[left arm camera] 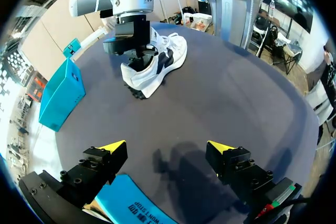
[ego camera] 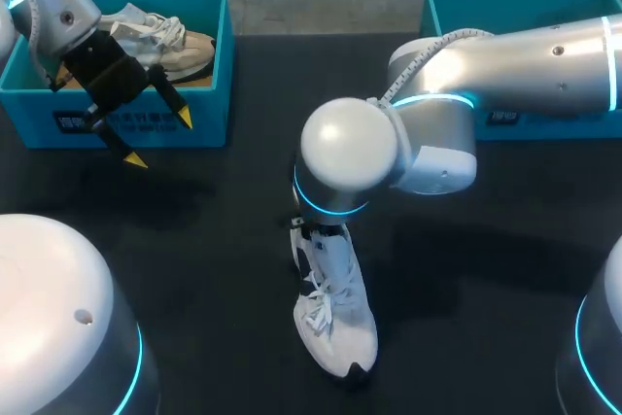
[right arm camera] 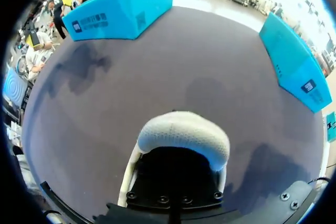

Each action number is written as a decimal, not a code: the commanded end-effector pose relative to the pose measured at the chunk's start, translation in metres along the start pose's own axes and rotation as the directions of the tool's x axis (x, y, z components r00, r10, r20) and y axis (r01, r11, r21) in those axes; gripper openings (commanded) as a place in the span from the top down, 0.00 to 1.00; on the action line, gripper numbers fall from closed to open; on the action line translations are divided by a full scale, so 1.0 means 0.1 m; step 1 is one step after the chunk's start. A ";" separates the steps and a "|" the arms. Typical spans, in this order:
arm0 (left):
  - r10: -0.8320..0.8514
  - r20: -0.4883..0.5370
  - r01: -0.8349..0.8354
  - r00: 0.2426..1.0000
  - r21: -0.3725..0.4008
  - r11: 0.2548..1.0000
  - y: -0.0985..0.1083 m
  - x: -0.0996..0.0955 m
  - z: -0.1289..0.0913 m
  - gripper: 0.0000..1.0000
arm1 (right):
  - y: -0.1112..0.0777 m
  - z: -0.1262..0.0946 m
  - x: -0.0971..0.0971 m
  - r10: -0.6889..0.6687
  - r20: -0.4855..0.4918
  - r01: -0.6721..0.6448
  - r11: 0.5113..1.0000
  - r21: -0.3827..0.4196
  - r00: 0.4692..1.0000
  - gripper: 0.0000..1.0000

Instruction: Take the shoe out of the shoebox, open the shoe tongue, remove and reinsert the insole, then place the shoe into the shoebox

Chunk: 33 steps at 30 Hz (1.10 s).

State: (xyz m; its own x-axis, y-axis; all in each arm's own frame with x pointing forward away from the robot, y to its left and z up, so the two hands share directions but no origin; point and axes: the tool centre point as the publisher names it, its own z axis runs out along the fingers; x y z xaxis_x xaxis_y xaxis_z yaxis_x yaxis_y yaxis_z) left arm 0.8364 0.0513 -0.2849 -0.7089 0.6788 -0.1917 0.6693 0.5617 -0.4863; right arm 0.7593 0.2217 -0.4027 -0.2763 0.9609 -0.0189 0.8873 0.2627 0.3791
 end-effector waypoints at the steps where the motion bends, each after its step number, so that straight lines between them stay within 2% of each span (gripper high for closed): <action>1: 0.000 -0.005 0.000 1.000 -0.001 1.000 0.00 -0.01 -0.01 0.00 | -0.05 0.10 0.02 0.001 -0.011 0.000 0.998 0.059 1.000 1.00; 8: 0.000 -0.005 0.000 1.000 -0.001 1.000 0.00 -0.01 -0.01 0.00 | -0.26 0.08 0.03 0.005 0.013 -0.007 0.994 0.113 1.000 1.00; 12: 0.000 -0.005 0.000 1.000 -0.001 1.000 0.00 -0.01 -0.01 0.00 | -0.30 -0.04 0.01 0.022 0.027 -0.024 0.998 0.064 0.999 1.00; 18: 0.000 -0.005 0.000 1.000 -0.001 1.000 0.00 -0.01 -0.01 0.00 | -0.14 -0.31 0.00 0.007 0.052 -0.005 0.999 -0.032 0.999 1.00; 20: 0.000 -0.005 0.000 1.000 -0.001 1.000 0.00 -0.01 -0.01 0.00 | -0.07 -0.35 0.00 -0.007 0.062 0.009 0.999 -0.039 0.998 1.00; 26: 0.000 -0.005 0.000 1.000 -0.001 1.000 0.00 -0.01 -0.01 0.00 | 0.13 -0.27 -0.01 -0.045 0.055 0.047 0.998 -0.034 0.997 1.00; 33: 0.000 -0.005 0.000 1.000 -0.001 1.000 0.00 -0.01 -0.01 0.00 | 0.28 -0.08 -0.05 -0.079 0.037 0.078 0.997 0.019 0.996 1.00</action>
State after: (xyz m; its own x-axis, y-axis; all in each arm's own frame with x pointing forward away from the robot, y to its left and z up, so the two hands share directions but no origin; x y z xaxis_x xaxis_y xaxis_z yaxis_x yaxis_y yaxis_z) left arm 0.8364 0.0513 -0.2849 -0.7089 0.6788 -0.1916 0.6693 0.5617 -0.4863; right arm 0.7711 0.2209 -0.3752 -0.3234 0.9414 -0.0956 0.8607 0.3346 0.3837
